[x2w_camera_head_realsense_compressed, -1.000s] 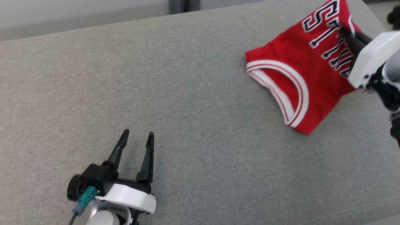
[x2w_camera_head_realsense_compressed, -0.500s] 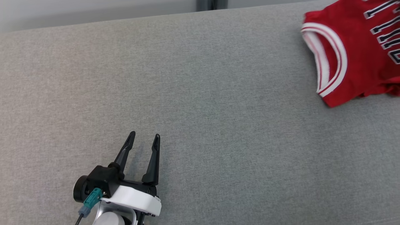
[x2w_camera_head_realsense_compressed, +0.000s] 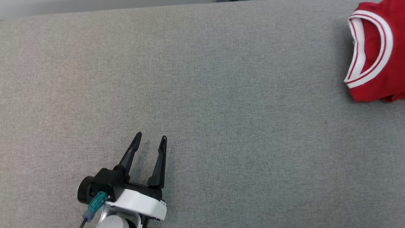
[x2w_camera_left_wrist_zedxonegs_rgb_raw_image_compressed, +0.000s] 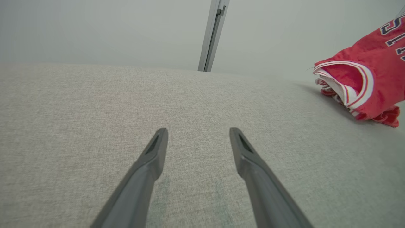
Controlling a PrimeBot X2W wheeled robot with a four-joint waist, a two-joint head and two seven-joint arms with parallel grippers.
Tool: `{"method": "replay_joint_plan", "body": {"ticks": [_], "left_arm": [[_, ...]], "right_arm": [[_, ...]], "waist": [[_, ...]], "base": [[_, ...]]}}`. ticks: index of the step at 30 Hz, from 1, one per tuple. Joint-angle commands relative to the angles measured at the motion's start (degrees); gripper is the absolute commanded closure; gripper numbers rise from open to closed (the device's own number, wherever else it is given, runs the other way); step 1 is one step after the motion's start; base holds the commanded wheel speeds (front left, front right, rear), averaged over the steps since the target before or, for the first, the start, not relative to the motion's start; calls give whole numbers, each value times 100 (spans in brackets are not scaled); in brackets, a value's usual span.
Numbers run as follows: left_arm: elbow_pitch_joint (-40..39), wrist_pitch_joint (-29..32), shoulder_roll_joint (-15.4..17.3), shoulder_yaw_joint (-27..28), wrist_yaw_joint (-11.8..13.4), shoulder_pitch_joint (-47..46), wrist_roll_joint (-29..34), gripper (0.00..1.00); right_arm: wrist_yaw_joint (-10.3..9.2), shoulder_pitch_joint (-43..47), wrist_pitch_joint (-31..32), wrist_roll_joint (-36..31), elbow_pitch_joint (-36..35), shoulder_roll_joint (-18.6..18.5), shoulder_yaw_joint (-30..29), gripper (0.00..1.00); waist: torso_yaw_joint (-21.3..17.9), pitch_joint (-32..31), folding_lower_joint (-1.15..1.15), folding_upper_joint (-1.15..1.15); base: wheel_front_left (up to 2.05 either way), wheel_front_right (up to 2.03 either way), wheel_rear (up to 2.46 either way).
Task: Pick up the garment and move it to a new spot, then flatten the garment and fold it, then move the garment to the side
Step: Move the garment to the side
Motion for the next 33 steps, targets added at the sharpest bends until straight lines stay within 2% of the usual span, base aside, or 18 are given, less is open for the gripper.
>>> {"method": "replay_joint_plan", "body": {"ticks": [1, 16, 22, 23, 24, 25, 26, 33], "left_arm": [[-32, -9, 38, -3, -7, -87, 38, 0], [-171, 119, 143, -177, -54, -342, 130, 0], [-180, 118, 175, -232, -67, -392, 146, 0], [-182, 118, 176, -241, -66, -398, 150, 0], [-186, 115, 176, -251, -63, -403, 152, 0], [-185, 113, 179, -258, -59, -406, 149, 0], [-183, 112, 184, -261, -55, -414, 146, 0], [-146, 101, 198, -280, -15, -456, 108, 0]], "right_arm": [[-1, 57, -67, -146, 52, -107, -63, 100], [-1, 71, -1020, -2391, 827, -391, -870, 100], [-1, 75, -1404, -3336, 901, -280, -1420, 100], [-1, 52, -1461, -3481, 906, -241, -1505, 91], [-1, 33, -1504, -3602, 922, -195, -1608, 65], [-1, 20, -1601, -3683, 913, -122, -1661, 45], [-1, -1, -1701, -3777, 896, -76, -1728, 0], [-1, -95, -2441, -4141, 1069, 215, -1949, 0]], "waist": [[41, 69, 0, 0], [504, 760, 0, 0], [650, 960, 0, 0], [663, 985, 0, 0], [673, 1003, 0, 0], [680, 1015, 0, 0], [684, 1026, 0, 0], [644, 1010, 0, 0]], "base": [[0, 0, 0], [0, 0, 0], [0, 0, 0], [0, 0, 0], [0, 0, 0], [0, 0, 0], [0, 0, 0], [0, 0, 0]]}}
